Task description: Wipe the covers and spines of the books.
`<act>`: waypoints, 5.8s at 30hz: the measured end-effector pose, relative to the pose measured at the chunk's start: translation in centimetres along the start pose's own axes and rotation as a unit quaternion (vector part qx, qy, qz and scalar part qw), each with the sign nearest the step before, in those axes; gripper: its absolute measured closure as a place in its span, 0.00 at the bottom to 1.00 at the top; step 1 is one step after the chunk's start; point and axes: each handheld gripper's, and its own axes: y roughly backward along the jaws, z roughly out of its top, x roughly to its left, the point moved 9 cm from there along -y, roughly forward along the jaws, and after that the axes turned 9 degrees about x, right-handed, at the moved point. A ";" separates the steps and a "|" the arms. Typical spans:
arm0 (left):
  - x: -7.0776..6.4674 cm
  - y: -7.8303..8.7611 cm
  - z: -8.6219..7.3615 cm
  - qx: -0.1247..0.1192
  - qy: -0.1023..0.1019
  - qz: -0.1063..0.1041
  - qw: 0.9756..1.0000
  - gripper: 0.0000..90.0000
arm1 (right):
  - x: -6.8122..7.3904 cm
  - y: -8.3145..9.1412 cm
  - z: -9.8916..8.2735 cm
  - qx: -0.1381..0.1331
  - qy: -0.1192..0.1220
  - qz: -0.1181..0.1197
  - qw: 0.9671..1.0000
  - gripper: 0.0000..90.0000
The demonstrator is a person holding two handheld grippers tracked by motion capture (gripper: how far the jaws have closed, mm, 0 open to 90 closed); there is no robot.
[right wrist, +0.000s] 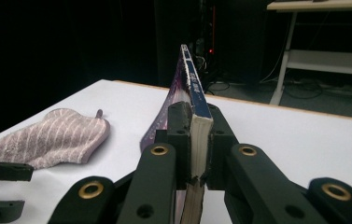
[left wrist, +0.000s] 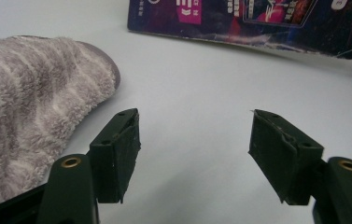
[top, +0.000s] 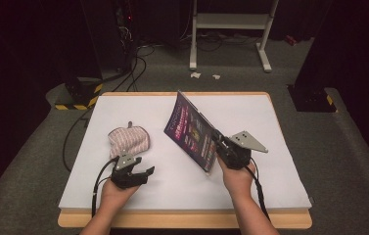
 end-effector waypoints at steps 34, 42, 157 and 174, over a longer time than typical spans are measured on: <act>0.4 0.2 0.1 -0.004 0.001 0.008 1.000 0.37 | -4.8 3.4 1.2 -0.047 -0.005 -0.102 0.994 0.94; 0.3 0.2 -0.1 0.001 -0.003 0.008 1.000 0.37 | -1.6 1.9 0.7 -0.038 0.012 -0.064 0.997 0.94; -3.5 -2.0 -1.2 0.069 -0.040 -0.007 0.997 0.56 | 0.4 -3.2 -14.1 0.219 0.023 0.013 0.975 0.67; 3.0 2.0 -0.1 -0.008 0.016 0.038 0.999 0.46 | -3.2 -2.1 -12.6 0.179 0.009 -0.036 0.983 0.56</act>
